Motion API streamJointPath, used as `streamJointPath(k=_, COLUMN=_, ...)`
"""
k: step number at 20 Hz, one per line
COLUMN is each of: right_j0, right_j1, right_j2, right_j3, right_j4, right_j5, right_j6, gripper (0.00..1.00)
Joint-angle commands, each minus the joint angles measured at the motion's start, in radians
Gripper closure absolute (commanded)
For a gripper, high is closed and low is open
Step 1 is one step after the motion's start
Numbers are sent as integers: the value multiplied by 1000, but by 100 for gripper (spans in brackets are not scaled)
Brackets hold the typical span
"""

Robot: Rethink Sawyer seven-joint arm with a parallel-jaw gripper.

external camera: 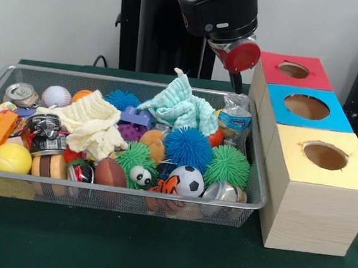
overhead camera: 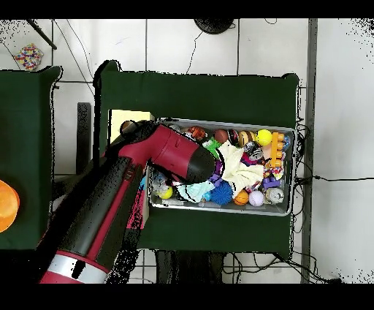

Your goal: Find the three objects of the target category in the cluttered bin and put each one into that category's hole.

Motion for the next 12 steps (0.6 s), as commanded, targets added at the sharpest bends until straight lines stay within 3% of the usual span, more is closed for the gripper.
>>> streamJointPath(k=1, right_j0=-30, right_j1=11, right_j2=134, right_j3=60, right_j4=68, right_j5=31, right_j6=19, gripper=100)
streamJointPath(k=12, right_j0=-23, right_j1=20, right_j2=122, right_j3=54, right_j4=66, right_j5=32, right_j6=26, gripper=100)
